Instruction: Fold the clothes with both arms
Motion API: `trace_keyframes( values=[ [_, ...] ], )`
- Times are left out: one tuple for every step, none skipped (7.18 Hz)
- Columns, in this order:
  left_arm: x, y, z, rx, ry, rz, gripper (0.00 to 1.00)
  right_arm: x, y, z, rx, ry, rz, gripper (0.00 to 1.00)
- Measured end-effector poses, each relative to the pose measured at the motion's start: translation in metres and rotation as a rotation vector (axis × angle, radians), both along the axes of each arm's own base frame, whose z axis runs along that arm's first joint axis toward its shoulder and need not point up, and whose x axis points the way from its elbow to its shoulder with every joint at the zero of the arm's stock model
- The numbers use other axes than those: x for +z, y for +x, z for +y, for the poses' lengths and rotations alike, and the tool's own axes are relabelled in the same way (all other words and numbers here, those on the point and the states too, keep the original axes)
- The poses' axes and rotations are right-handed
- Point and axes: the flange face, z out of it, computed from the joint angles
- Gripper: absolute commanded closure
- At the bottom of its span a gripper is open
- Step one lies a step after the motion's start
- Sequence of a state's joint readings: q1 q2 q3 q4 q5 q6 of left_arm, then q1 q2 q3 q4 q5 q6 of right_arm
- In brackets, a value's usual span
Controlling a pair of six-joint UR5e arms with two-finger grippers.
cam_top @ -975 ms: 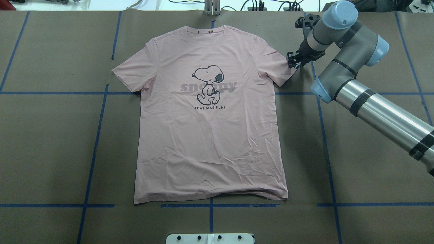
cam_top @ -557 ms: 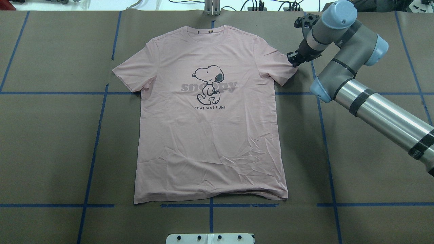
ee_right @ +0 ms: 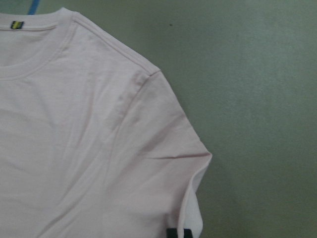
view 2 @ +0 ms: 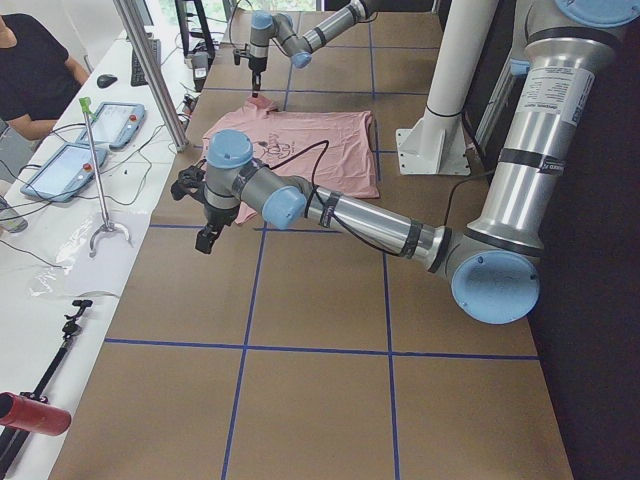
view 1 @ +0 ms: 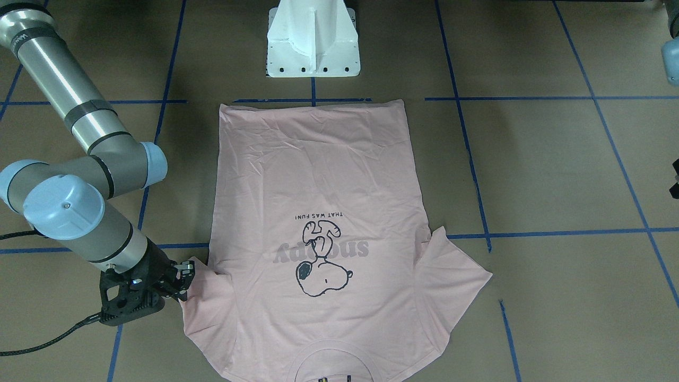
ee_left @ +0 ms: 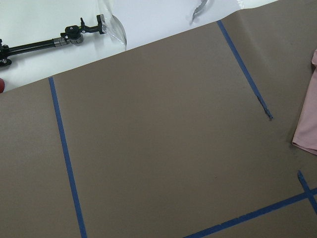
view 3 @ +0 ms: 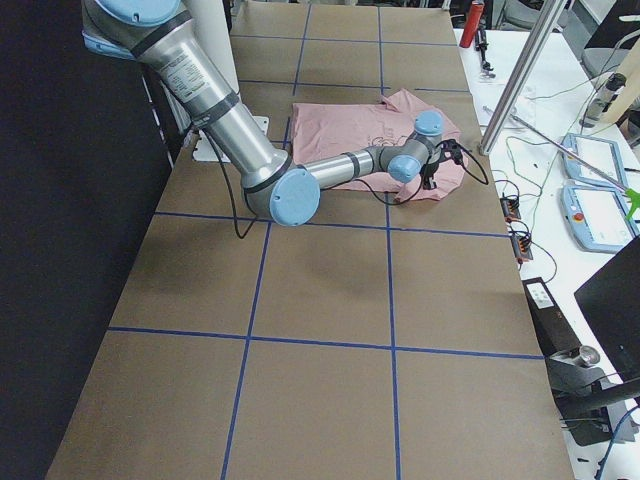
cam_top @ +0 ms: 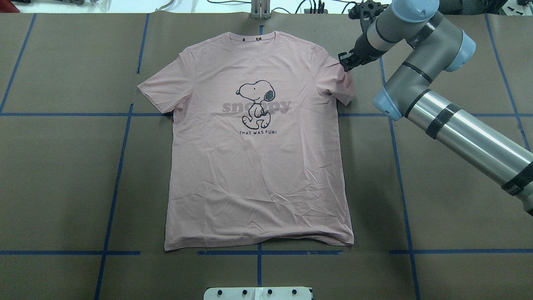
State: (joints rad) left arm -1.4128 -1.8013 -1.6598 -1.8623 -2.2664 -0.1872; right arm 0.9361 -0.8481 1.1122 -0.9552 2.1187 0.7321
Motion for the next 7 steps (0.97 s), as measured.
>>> trace_keyframes(
  values=[
    [0.0, 0.0, 0.0, 0.0, 0.0, 0.0, 0.0, -0.018, -0.006, 0.007, -0.02, 0.02, -0.025, 1.0],
    [0.001, 0.0, 0.0, 0.001, 0.0, 0.0, 0.0, -0.037, -0.023, 0.014, -0.04, 0.035, -0.042, 1.0],
    [0.001, 0.0, 0.001, 0.001, -0.001, 0.0, 0.0, -0.058, -0.048, 0.022, -0.038, 0.041, -0.05, 1.0],
    [0.001, 0.0, 0.0, 0.001, -0.002, 0.0, 0.0, -0.077, -0.076, 0.025, -0.003, 0.045, -0.037, 1.0],
    [0.002, 0.0, 0.0, 0.0, -0.004, 0.0, 0.0, -0.09, -0.103, 0.019, 0.032, 0.051, -0.006, 1.0],
    [0.001, 0.0, 0.0, -0.001, -0.005, 0.001, 0.0, -0.099, -0.121, 0.008, 0.056, 0.049, 0.022, 1.0],
    [0.001, 0.0, 0.0, -0.005, -0.008, 0.004, 0.0, -0.1, -0.128, 0.002, 0.071, 0.046, 0.043, 1.0]
  ],
)
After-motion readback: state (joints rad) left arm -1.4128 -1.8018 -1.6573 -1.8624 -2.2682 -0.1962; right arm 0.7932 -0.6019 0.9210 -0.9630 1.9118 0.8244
